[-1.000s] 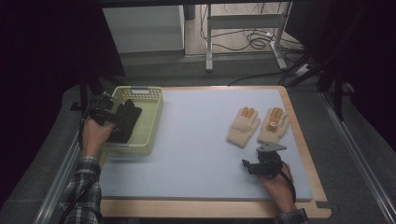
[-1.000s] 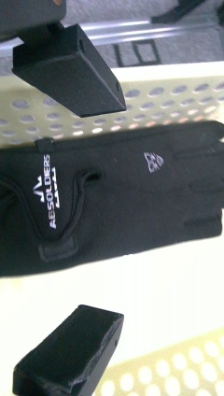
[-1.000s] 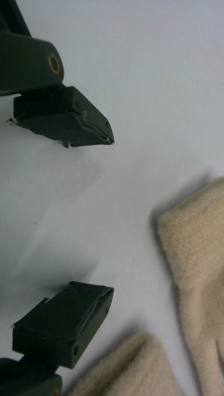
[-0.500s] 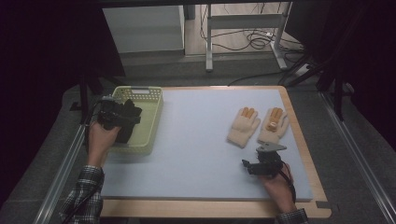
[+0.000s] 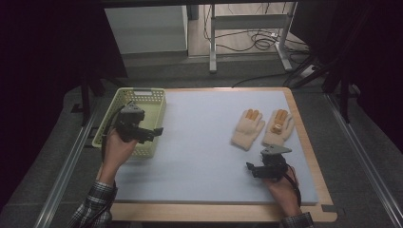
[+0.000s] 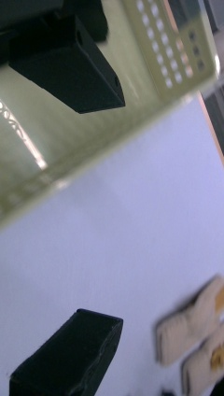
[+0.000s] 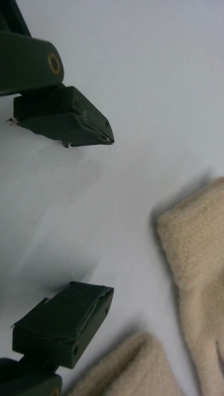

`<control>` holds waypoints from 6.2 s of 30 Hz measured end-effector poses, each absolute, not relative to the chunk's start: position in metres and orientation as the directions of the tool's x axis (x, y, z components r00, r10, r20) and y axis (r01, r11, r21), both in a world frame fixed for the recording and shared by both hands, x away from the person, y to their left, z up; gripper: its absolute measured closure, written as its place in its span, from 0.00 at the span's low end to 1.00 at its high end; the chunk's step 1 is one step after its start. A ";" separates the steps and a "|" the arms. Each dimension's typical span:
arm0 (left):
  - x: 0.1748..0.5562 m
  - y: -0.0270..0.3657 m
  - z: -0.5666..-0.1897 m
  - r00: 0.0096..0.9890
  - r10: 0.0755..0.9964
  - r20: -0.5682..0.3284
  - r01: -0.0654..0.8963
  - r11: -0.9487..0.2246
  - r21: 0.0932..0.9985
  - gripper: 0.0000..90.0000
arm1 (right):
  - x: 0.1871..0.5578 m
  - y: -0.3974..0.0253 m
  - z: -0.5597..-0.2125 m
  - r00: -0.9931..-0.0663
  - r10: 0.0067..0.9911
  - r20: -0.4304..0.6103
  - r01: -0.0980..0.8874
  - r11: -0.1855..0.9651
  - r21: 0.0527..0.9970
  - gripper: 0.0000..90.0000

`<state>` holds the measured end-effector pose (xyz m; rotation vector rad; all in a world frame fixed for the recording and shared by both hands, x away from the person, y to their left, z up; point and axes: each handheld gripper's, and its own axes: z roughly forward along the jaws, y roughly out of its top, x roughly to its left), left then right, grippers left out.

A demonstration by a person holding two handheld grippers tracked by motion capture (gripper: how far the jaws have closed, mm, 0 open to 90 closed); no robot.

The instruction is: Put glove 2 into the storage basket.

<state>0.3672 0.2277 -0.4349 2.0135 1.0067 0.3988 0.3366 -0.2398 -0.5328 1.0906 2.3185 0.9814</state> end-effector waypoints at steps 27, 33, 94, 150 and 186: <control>0.311 0.156 -0.520 0.745 0.666 -0.046 0.471 -0.475 0.744 0.01 | 0.337 -0.240 -0.533 -0.616 0.786 -0.055 0.508 0.450 0.735 0.23; 0.309 0.158 -0.535 0.715 0.698 -0.031 0.514 -0.496 0.700 0.01 | 0.337 -0.240 -0.533 -0.616 0.786 -0.055 0.508 0.450 0.735 0.23; 0.310 0.159 -0.551 0.695 0.718 -0.038 0.535 -0.481 0.694 0.00 | 0.433 -0.216 -0.494 -0.556 0.829 -0.060 0.533 0.411 0.740 0.50; 0.310 0.159 -0.551 0.695 0.718 -0.036 0.534 -0.482 0.695 0.00 | 0.362 -0.136 -0.502 -0.779 0.625 0.052 0.447 0.496 0.745 0.42; 0.310 0.159 -0.551 0.696 0.717 -0.037 0.534 -0.483 0.694 0.00 | 0.455 -0.309 -0.499 -0.429 0.901 -0.055 0.611 0.335 0.717 0.46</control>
